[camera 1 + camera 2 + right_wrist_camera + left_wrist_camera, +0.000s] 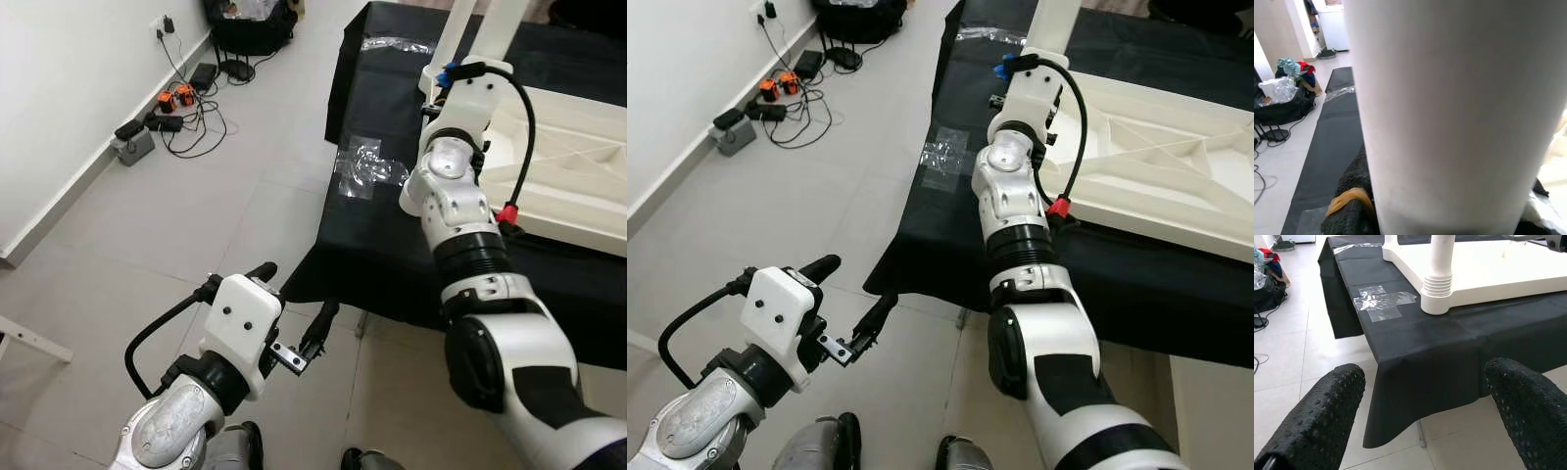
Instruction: Building children table
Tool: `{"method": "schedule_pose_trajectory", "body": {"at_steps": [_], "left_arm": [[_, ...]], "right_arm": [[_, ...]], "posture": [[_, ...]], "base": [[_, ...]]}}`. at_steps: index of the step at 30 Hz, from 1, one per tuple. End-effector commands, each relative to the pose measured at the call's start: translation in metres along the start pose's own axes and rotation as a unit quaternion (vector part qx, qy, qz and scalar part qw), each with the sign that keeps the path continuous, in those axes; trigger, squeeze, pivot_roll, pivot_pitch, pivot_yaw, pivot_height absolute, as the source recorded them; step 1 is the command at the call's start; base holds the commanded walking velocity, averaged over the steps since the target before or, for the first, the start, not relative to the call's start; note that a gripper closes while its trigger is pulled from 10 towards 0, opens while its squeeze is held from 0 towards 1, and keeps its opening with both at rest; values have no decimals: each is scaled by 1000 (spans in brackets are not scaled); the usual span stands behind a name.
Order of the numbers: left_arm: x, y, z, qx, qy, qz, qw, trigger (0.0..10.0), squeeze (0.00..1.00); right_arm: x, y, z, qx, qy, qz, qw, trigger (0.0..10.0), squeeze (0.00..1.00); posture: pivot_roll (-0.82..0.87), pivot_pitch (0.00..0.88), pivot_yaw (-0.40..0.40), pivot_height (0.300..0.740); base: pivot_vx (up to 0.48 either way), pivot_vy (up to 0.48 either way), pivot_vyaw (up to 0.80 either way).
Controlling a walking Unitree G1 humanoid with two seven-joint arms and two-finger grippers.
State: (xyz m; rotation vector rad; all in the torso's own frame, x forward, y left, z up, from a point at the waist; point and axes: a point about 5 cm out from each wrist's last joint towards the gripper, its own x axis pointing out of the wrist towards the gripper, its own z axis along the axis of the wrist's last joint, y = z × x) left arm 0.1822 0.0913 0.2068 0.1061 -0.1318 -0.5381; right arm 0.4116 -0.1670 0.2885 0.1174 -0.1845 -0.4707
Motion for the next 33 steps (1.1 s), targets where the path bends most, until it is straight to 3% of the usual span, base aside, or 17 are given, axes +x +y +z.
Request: {"method": "schedule_pose_trajectory", "body": {"at_steps": [1,8,16,22,27,33], "left_arm": [[-1,-1,-2,3,4,-3,1000,10000,0],[-2,-1,-1,3,4,-3,1000,10000,0],[-2,0,-1,4,3,-3,1000,10000,0],[-1,0,-1,3,3,-3,1000,10000,0],[-2,0,-1,3,3,-2,1000,10000,0],[-2,0,-1,4,4,-1,1000,10000,0]], "right_arm": [[-4,-16,-53,-12,119,-25,993,10000,0],[-8,-16,-59,-15,118,-24,993,10000,0],[-17,0,-54,-53,56,25,997,10000,0],[-26,5,-63,-56,60,33,996,10000,0],[-28,3,-72,-49,87,19,995,10000,0],[-23,-7,-71,-44,88,-47,994,10000,0]], "posture": [[119,268,-55,740],[119,268,-52,740],[119,268,-53,740],[119,269,-54,740],[121,267,-55,740],[122,263,-58,740]], "base": [[0,0,0],[0,0,0],[0,0,0],[0,0,0],[0,0,0],[0,0,0]]}}
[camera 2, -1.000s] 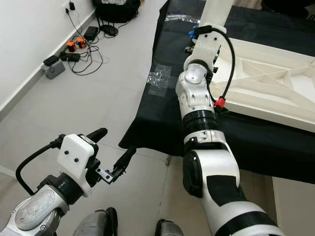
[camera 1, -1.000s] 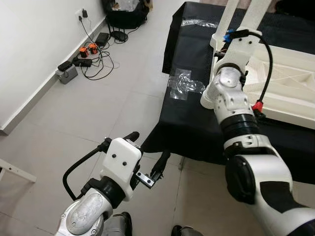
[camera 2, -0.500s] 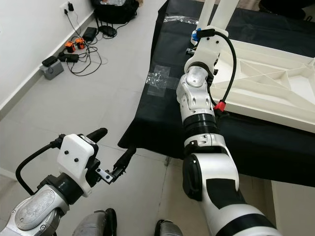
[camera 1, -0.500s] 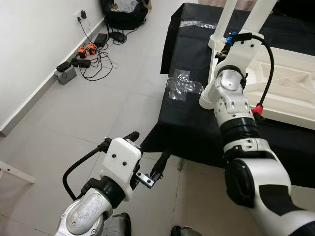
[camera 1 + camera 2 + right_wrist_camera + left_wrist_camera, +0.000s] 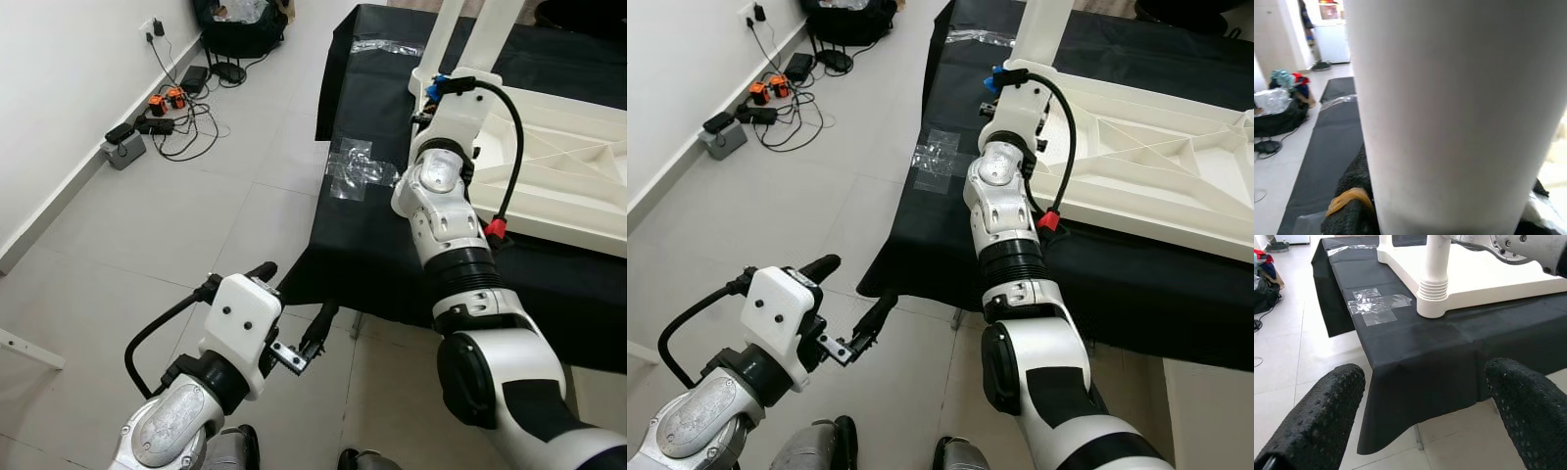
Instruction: Building children table
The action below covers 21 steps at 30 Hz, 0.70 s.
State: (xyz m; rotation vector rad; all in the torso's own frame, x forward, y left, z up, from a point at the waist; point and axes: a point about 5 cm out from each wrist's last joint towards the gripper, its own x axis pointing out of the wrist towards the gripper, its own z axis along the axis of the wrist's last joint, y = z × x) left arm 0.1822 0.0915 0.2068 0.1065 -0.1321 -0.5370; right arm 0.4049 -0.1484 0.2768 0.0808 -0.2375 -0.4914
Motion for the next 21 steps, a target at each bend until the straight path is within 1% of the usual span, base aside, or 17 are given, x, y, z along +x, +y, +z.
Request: {"method": "schedule_pose_trajectory", "body": {"at_steps": [1,3,4,6,7,8,9,10,11,15,17,18,19,20,21], "left_arm": [[-2,0,-1,4,4,-2,1000,10000,0],[-2,0,-1,4,4,-2,1000,10000,0],[-2,0,-1,5,3,-2,1000,10000,0],[-2,0,-1,5,3,-2,1000,10000,0],[-2,0,-1,4,3,-3,1000,10000,0],[-2,0,-1,4,3,-3,1000,10000,0],[-1,-1,-2,1,3,-7,1000,10000,0],[-1,-1,-2,1,3,-7,1000,10000,0],[-1,-3,-3,-5,6,-12,1000,10000,0],[-2,-7,-5,-15,12,-28,999,10000,0],[-2,-8,-6,-16,13,-30,999,10000,0],[-2,-7,-6,-12,12,-28,999,10000,0],[-2,-7,-6,-12,12,-28,999,10000,0],[-2,-7,-6,-11,11,-26,1000,10000,0],[-2,-7,-6,-9,11,-25,1000,10000,0]], "right_arm": [[-9,-19,-58,-31,118,-53,991,10000,0],[-9,-19,-58,-31,118,-53,991,10000,0],[-9,-21,-56,-20,114,-74,991,10000,0],[-9,-21,-56,-20,114,-74,991,10000,0],[-10,-22,-55,-9,112,-95,989,10000,0],[-10,-22,-55,-9,112,-95,989,10000,0],[-11,-24,-54,0,112,-123,986,10000,0],[-11,-24,-54,0,112,-123,986,10000,0],[-13,-24,-53,5,109,-138,984,10000,0],[-15,-22,-51,5,102,-152,983,10000,0],[-15,-20,-49,4,98,-146,984,10000,0],[-17,-6,-44,11,83,-98,992,10000,0],[-17,-6,-44,11,83,-98,992,10000,0],[-17,0,-41,16,75,-73,994,10000,0],[-17,6,-35,11,54,-46,997,10000,0]], "posture": [[122,263,-58,740],[122,263,-58,740],[122,257,-60,740],[122,257,-60,740],[123,256,-60,740],[123,256,-60,740],[122,254,-60,740],[122,254,-60,740],[122,254,-60,740],[121,249,-59,740],[121,246,-60,740],[121,246,-61,740],[121,246,-61,740],[121,246,-61,740],[118,248,-63,740]], "base": [[0,0,0],[0,0,0],[0,0,0],[0,0,0],[0,0,0],[0,0,0],[0,0,0],[0,0,0],[0,0,0],[0,0,0],[0,0,0],[0,0,0],[0,0,0],[0,0,0],[0,0,0]]}}
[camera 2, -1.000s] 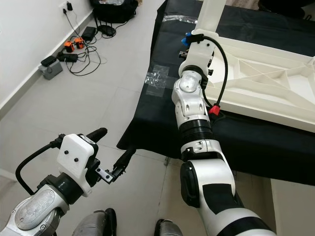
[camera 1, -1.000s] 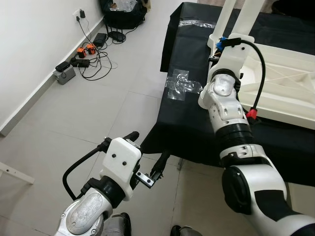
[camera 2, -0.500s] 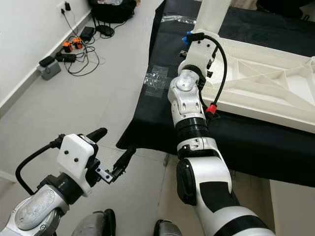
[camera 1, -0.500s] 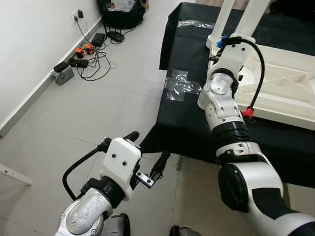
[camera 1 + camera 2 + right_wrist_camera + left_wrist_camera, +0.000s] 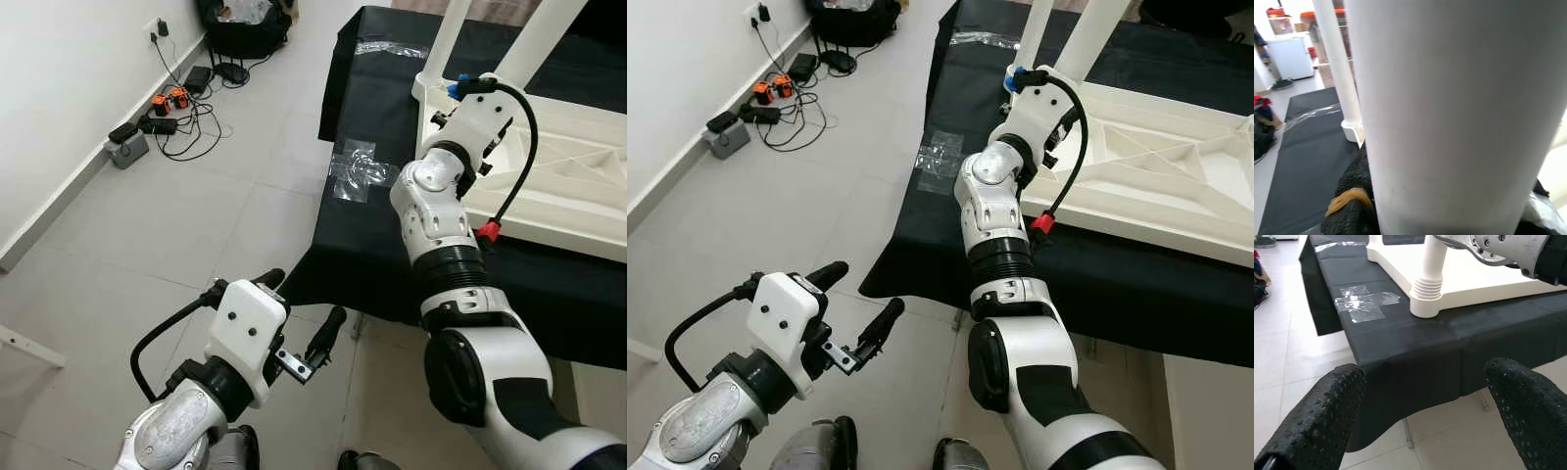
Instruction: Building children table
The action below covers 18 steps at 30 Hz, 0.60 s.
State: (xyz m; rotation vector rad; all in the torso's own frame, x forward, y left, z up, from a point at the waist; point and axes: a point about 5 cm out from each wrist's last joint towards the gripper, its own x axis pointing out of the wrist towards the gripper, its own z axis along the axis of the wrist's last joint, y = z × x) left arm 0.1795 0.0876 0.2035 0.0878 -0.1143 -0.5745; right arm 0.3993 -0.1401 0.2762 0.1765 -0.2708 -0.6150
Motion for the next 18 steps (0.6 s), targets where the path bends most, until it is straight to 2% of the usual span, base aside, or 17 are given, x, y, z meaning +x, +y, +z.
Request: {"method": "schedule_pose_trajectory", "body": {"at_steps": [1,3,5,6,8,9,10,11,12,14,15,17,18], "left_arm": [[-1,-1,-3,3,7,-6,1000,10000,0],[-1,-1,-3,3,7,-6,1000,10000,0],[-1,-1,-3,3,7,-5,1000,10000,0],[-1,-1,-3,3,7,-5,1000,10000,0],[-1,-1,-3,3,7,-5,1000,10000,0],[-1,-1,-4,2,7,-5,1000,10000,0],[-1,-1,-4,2,7,-5,1000,10000,0],[-1,-1,-4,3,7,-4,1000,10000,0],[-1,-1,-4,3,7,-4,1000,10000,0],[0,-1,-3,4,6,-3,1000,10000,0],[0,-1,-3,4,6,-3,1000,10000,0],[0,-1,-3,4,6,-3,1000,10000,0],[0,-1,-3,4,5,-2,1000,10000,0]], "right_arm": [[-10,2,-31,-38,46,33,998,10000,0],[-10,2,-31,-38,46,33,998,10000,0],[-11,11,-23,-57,19,83,995,10000,0],[-14,19,-22,-57,18,128,990,10000,0],[-14,19,-22,-57,18,128,990,10000,0],[-16,25,-22,-57,18,158,986,10000,0],[-16,25,-22,-57,18,158,986,10000,0],[-22,34,-32,-73,60,222,970,10000,0],[-22,34,-32,-73,60,222,970,10000,0],[-29,41,-48,-94,128,297,942,10000,0],[-30,41,-54,-99,150,317,931,10000,0],[-30,41,-54,-99,150,317,931,10000,0],[-29,39,-57,-77,181,321,926,10000,0]], "posture": [[118,248,-63,740],[118,248,-63,740],[115,249,-64,740],[113,250,-66,740],[113,250,-66,740],[113,250,-66,740],[113,250,-66,740],[111,250,-68,740],[111,250,-68,740],[111,250,-70,740],[111,250,-70,740],[111,250,-70,740],[112,253,-70,740]], "base": [[0,0,0],[0,0,0],[0,0,0],[0,0,0],[0,0,0],[0,0,0],[0,0,0],[0,0,0],[0,0,0],[0,0,0],[0,0,0],[0,0,0],[0,0,0]]}}
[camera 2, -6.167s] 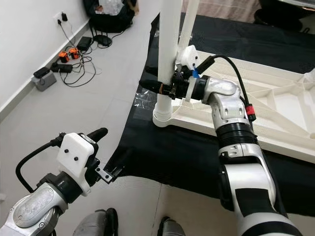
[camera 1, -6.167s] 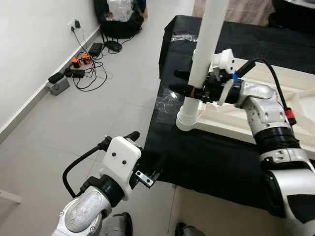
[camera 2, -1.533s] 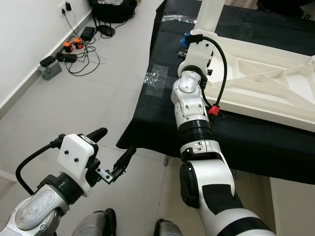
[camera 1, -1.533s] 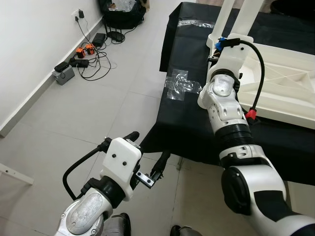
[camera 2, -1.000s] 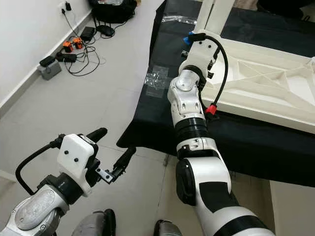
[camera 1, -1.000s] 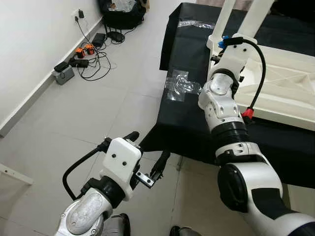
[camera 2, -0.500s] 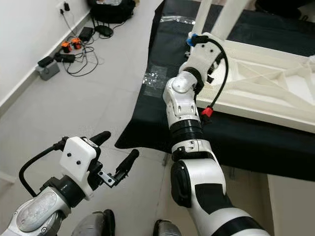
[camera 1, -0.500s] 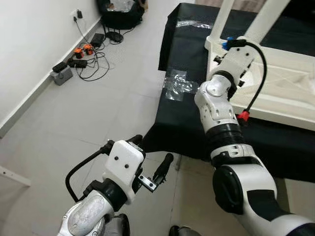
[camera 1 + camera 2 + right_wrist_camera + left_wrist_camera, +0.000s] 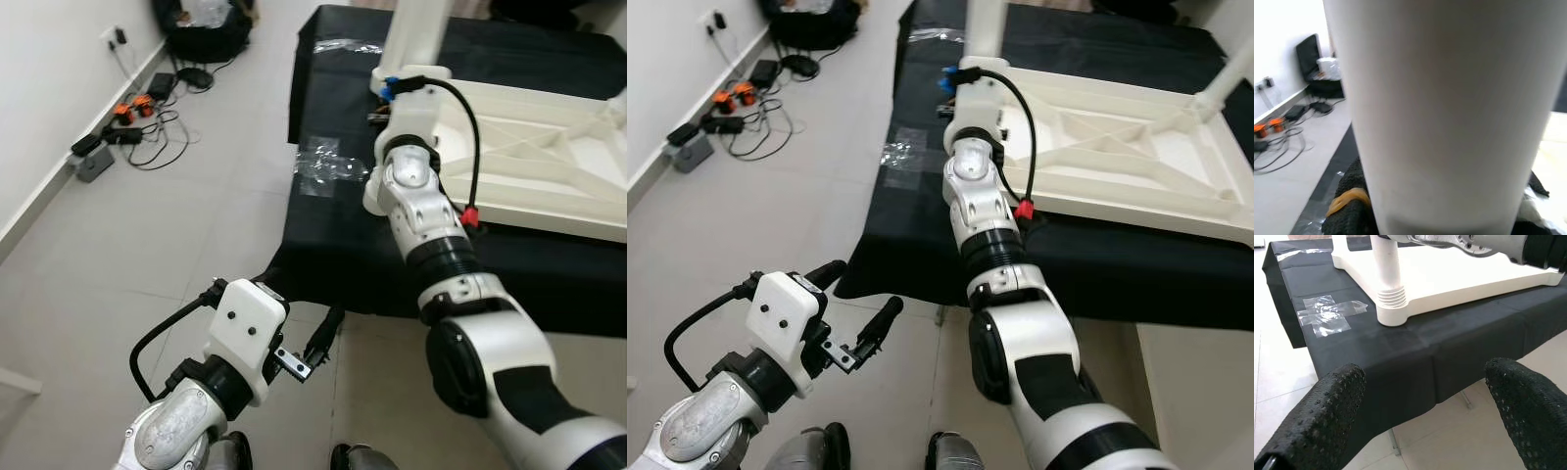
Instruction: Building children table
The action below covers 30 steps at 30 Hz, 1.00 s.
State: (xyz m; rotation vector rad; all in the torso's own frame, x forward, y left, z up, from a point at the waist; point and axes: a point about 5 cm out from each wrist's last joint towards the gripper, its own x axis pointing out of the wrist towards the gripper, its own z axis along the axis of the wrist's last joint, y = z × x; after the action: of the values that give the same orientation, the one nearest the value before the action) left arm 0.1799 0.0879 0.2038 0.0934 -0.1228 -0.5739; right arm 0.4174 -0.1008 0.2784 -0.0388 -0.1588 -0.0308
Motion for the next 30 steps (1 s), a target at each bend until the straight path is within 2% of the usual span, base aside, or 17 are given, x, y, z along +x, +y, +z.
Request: {"method": "schedule_pose_trajectory", "body": {"at_steps": [1,2,4,9,12,13,14,15,17,20,21,23,30], "left_arm": [[-1,-1,-3,1,9,-1,1000,10000,0],[-1,-1,-3,1,9,-1,1000,10000,0],[-1,-1,-3,1,9,0,1000,10000,0],[-1,0,-3,2,8,0,1000,10000,0],[-1,0,-2,4,7,1,1000,10000,0],[-1,0,-2,4,7,1,1000,10000,0],[-1,0,-2,4,7,1,1000,10000,0],[-1,0,-2,4,7,1,1000,10000,0],[-2,1,-2,5,7,2,1000,10000,0],[-2,1,-2,6,6,3,1000,10000,0],[-2,2,-1,7,6,3,1000,10000,0],[-2,2,-1,8,6,3,1000,10000,0],[-2,3,-1,9,6,4,1000,10000,0]], "right_arm": [[-11,15,-54,53,137,57,988,10000,0],[-10,14,-56,75,154,63,983,10000,0],[-10,13,-58,88,166,67,980,10000,0],[-10,13,-59,124,173,76,974,10000,0],[-10,14,-58,199,161,113,960,10000,0],[-10,14,-58,199,161,113,960,10000,0],[-10,15,-56,217,148,139,955,10000,0],[-10,15,-56,217,148,139,955,10000,0],[-11,14,-50,222,111,197,948,10000,0],[-11,13,-49,224,98,221,944,10000,0],[-12,12,-45,236,76,262,933,10000,0],[-14,11,-41,238,54,298,923,10000,0],[-18,13,-38,216,29,351,911,10000,0]], "posture": [[113,256,-69,740],[113,256,-69,740],[113,256,-69,740],[113,259,-68,740],[117,260,-69,740],[117,260,-69,740],[117,260,-69,740],[117,260,-69,740],[122,262,-67,740],[122,262,-67,740],[123,262,-65,740],[126,263,-65,740],[128,263,-63,740]], "base": [[0,0,0],[0,0,0],[0,0,0],[0,0,0],[0,0,0],[0,0,0],[0,0,0],[0,0,0],[0,0,0],[0,0,0],[0,0,0],[0,0,0],[0,0,0]]}}
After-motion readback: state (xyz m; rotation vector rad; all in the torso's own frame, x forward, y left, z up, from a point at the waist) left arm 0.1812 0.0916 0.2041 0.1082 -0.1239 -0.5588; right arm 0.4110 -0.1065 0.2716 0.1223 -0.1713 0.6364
